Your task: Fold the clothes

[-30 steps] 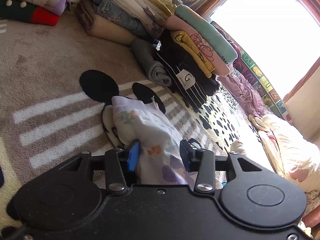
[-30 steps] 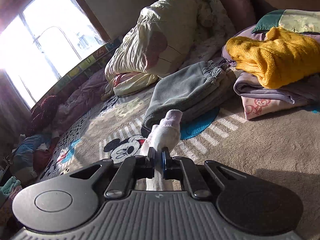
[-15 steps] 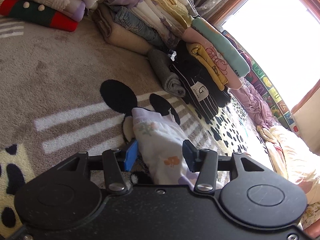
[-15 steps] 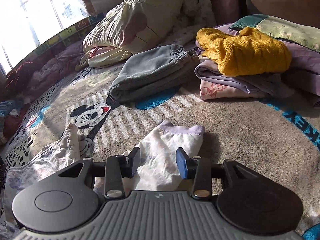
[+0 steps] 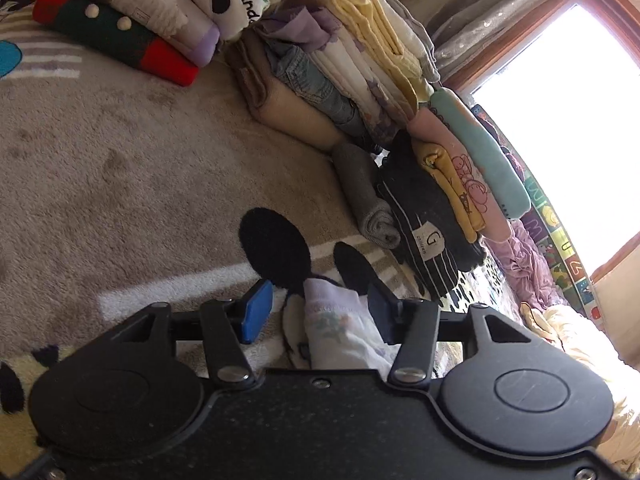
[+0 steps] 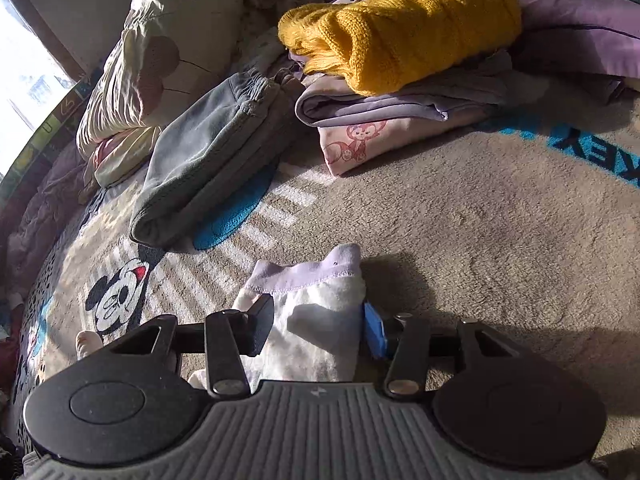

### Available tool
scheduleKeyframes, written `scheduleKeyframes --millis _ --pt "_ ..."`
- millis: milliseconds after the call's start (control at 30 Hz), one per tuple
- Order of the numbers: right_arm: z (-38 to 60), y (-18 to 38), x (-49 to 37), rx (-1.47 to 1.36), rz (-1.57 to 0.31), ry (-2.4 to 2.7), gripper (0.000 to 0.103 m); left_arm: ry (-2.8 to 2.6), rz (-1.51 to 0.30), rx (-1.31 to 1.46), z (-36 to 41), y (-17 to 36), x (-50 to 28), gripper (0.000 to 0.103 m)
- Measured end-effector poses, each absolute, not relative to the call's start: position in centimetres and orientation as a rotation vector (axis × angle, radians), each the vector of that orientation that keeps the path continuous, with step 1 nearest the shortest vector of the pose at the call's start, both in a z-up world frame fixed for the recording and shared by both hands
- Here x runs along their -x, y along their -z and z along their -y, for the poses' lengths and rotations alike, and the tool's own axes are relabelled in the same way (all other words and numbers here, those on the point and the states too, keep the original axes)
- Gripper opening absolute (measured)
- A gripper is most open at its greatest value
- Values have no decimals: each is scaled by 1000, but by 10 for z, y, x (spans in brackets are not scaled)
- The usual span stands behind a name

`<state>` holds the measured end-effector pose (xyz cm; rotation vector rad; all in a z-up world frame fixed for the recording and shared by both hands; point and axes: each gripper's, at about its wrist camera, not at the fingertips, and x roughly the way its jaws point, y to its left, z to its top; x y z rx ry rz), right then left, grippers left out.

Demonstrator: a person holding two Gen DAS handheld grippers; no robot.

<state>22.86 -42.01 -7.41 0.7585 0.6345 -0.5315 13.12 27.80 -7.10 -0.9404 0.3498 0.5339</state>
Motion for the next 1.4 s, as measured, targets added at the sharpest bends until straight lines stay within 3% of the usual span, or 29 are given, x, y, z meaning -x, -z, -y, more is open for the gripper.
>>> scheduleKeyframes --millis 133,167,200,233,267,400,500,567,667,700,733,833,1033,1400 --pt "417 81 -233 -736 -627 515 52 -501 -392 862 -272 74 -146 55" --pt "417 81 -235 -725 -630 491 49 -474 -400 828 -268 74 -151 48" --pt "416 81 -237 -717 -633 466 44 -445 -413 808 -266 75 -156 15" --pt "415 82 -239 -720 -638 439 27 -415 -425 800 -264 78 -161 9" --pt "415 82 -241 -723 -642 414 16 -401 -417 783 -262 79 -163 8" --pt "413 59 -223 -730 -535 398 14 -437 -273 713 -266 50 -145 7" --pt "414 34 -201 -699 -455 431 13 -486 -300 729 -277 50 -142 7" --pt "417 36 -206 -646 -526 448 14 -528 -416 725 -278 65 -152 10" --pt "424 56 -221 -601 -717 504 21 -562 -446 702 -276 65 -151 31" --pt "423 54 -217 -587 -707 520 24 -586 -410 678 -274 58 -146 46" --pt "423 52 -212 -572 -697 535 28 -611 -373 654 -273 50 -141 48" --pt "419 41 -199 -520 -649 563 34 -570 -301 652 -268 36 -130 48" --pt "388 6 -198 -463 -524 404 35 -319 -318 590 -229 22 -148 48" --pt "306 11 -299 -462 -698 -19 37 -37 -485 476 -127 8 -238 59"
